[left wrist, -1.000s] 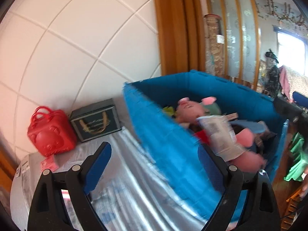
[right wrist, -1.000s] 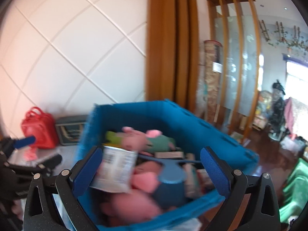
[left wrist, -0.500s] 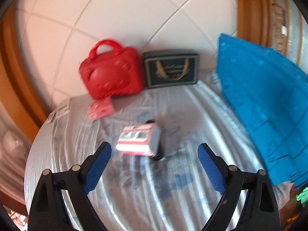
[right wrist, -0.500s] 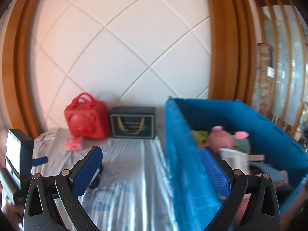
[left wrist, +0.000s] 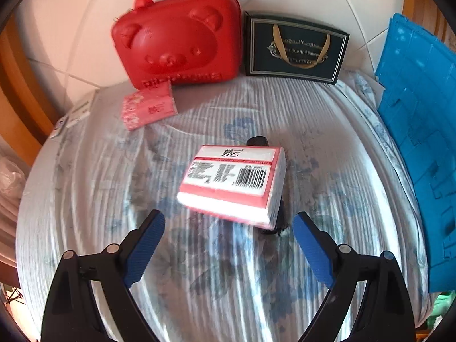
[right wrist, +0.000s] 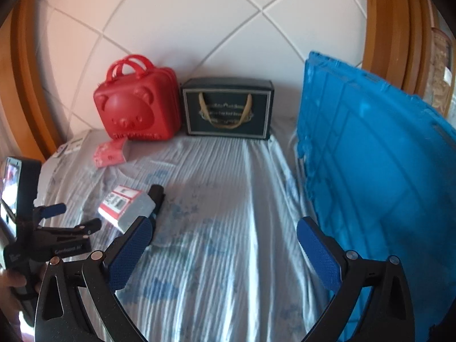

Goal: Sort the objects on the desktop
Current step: 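Move both tools back over the bed toward the tissue pack and black roll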

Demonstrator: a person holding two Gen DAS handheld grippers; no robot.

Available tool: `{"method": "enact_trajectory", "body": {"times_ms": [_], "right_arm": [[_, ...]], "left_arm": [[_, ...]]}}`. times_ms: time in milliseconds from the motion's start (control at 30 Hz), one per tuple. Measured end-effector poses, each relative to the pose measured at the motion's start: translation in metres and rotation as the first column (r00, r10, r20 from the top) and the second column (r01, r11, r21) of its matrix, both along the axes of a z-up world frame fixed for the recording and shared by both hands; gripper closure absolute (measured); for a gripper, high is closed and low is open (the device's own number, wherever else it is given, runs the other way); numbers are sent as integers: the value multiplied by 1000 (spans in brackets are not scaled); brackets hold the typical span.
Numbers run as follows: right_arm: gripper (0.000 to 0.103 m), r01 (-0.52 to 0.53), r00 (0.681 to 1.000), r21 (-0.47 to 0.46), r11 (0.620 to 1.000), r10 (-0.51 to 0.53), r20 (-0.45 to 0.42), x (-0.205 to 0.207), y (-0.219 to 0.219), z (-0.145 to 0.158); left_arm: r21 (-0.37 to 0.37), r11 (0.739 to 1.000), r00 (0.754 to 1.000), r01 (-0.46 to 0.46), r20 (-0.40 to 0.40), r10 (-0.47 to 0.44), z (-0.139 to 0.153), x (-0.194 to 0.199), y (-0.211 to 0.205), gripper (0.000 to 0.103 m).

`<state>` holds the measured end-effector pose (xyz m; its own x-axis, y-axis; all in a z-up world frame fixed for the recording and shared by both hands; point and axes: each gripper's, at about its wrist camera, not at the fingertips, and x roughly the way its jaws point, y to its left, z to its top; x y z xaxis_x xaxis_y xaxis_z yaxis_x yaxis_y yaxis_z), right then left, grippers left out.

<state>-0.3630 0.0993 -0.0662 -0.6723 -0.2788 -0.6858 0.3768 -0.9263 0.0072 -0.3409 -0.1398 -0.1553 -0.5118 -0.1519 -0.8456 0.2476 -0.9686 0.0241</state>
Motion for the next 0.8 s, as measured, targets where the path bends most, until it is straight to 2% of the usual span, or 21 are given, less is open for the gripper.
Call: {"method": "enact_trajectory", "body": {"times_ms": [133,200,233,333,433,567,667,800], "right_arm": [[0,16,999,19,1000,-17,48,-32,-4,-21],[0,28,996,28,999,-30,79,-48,-7,-32],[0,32,995,31,999,-34,92,-55,-9,-37],[0,29,990,34,999,-33,135,-69,-17,-53],[0,2,984,33,999,-8,176,-78,-29,-68],[0,-36,975,25,999,29,219,-80,-44,-84],[0,-67,964,18,998,60,261,-80,-58,-94],[0,-98,955,35,995,84,286,-80,-76,-105]], "left_arm": [[18,999,999,29,45,-30,-23,-34,3,11],[-12,999,997,30,75,-29,-34,-44,0,11],[-32,999,996,22,88,-19,-39,-46,-4,11],[-7,1000,995,-5,102,6,-50,-38,-24,11],[-77,996,984,-40,169,53,-64,-20,-47,11],[-173,975,947,-139,264,182,-86,10,-87,11],[-136,969,931,-208,275,239,-83,28,-110,11],[21,974,959,-224,184,216,-49,34,-107,11]]}}
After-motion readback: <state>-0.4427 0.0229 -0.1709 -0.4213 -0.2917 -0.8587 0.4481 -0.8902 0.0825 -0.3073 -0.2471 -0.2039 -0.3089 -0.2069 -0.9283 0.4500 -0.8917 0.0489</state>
